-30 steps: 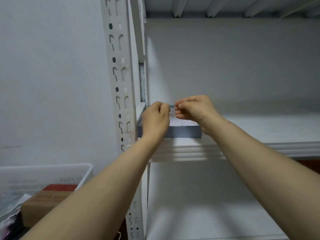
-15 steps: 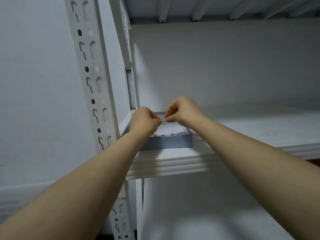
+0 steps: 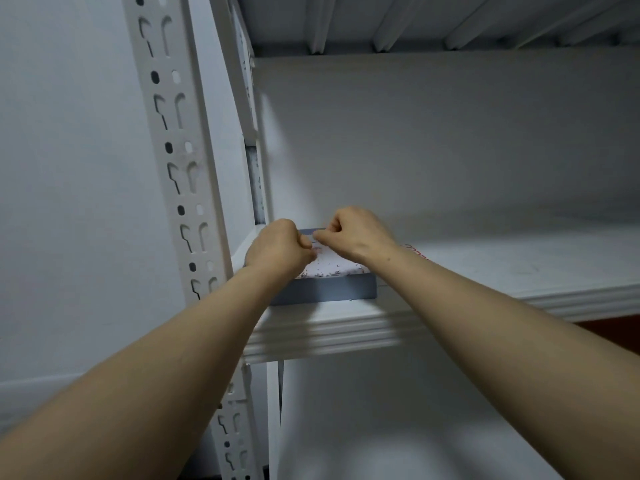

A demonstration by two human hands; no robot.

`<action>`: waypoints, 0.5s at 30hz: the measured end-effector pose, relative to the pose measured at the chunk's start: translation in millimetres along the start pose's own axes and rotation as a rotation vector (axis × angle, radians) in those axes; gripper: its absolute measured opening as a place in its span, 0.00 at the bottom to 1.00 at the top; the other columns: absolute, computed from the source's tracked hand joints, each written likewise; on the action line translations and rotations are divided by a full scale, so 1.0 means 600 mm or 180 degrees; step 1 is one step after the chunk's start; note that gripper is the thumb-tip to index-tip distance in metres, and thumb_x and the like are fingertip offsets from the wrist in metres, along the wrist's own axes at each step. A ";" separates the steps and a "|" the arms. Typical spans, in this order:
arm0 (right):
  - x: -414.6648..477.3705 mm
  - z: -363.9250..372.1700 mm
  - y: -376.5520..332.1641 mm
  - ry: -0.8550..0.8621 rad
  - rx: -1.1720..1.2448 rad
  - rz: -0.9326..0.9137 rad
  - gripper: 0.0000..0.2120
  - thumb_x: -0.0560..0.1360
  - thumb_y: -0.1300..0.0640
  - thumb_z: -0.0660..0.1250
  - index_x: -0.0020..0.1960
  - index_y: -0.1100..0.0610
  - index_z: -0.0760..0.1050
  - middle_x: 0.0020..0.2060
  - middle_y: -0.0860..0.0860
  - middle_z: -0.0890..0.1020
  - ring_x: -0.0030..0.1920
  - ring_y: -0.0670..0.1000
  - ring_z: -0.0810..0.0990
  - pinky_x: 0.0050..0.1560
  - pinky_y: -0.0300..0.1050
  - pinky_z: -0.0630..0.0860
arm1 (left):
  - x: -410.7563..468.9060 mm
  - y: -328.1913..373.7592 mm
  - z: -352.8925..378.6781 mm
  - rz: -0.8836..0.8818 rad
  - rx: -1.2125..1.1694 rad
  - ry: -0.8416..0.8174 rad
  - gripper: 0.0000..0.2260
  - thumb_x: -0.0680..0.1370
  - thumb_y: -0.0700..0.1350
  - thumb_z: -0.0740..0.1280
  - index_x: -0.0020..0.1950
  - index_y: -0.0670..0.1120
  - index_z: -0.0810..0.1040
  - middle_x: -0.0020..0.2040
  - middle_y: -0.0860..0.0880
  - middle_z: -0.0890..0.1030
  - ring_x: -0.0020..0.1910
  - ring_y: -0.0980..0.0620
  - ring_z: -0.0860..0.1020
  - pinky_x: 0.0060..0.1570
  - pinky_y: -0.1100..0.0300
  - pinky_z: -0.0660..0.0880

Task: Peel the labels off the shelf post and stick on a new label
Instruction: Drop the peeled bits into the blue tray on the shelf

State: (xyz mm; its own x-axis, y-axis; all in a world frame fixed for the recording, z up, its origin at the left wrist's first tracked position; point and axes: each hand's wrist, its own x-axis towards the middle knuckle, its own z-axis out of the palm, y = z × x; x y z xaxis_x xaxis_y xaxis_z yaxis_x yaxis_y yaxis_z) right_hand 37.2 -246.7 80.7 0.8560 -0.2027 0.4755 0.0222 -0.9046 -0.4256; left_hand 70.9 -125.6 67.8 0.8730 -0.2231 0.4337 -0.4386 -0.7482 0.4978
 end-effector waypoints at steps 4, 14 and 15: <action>-0.006 -0.008 0.012 -0.0299 -0.0102 -0.0165 0.11 0.74 0.52 0.67 0.36 0.57 0.74 0.38 0.55 0.77 0.42 0.55 0.76 0.42 0.46 0.72 | -0.006 0.009 0.000 0.0070 0.0028 -0.0101 0.09 0.75 0.47 0.69 0.36 0.47 0.78 0.35 0.49 0.78 0.41 0.45 0.77 0.45 0.54 0.73; -0.021 -0.025 0.049 -0.0030 0.0816 -0.0046 0.08 0.68 0.50 0.74 0.32 0.50 0.80 0.31 0.51 0.82 0.37 0.53 0.80 0.47 0.48 0.76 | -0.009 0.036 0.013 -0.0143 -0.0093 -0.0111 0.15 0.73 0.42 0.66 0.60 0.48 0.79 0.55 0.45 0.81 0.54 0.42 0.78 0.56 0.50 0.76; -0.022 -0.024 0.047 -0.0085 0.0669 -0.0073 0.13 0.70 0.47 0.71 0.29 0.50 0.77 0.26 0.50 0.77 0.32 0.51 0.76 0.46 0.45 0.72 | -0.011 0.037 0.013 -0.0154 -0.0103 -0.0110 0.14 0.73 0.42 0.65 0.58 0.47 0.80 0.53 0.44 0.82 0.52 0.42 0.78 0.54 0.50 0.77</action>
State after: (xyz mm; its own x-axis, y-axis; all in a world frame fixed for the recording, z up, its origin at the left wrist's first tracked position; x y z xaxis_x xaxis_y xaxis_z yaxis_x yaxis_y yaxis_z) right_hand 18.8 -274.9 73.4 0.8674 -0.1705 0.4675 0.1466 -0.8102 -0.5675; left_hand 57.1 -145.8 70.3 0.8999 -0.2091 0.3827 -0.4020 -0.7381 0.5419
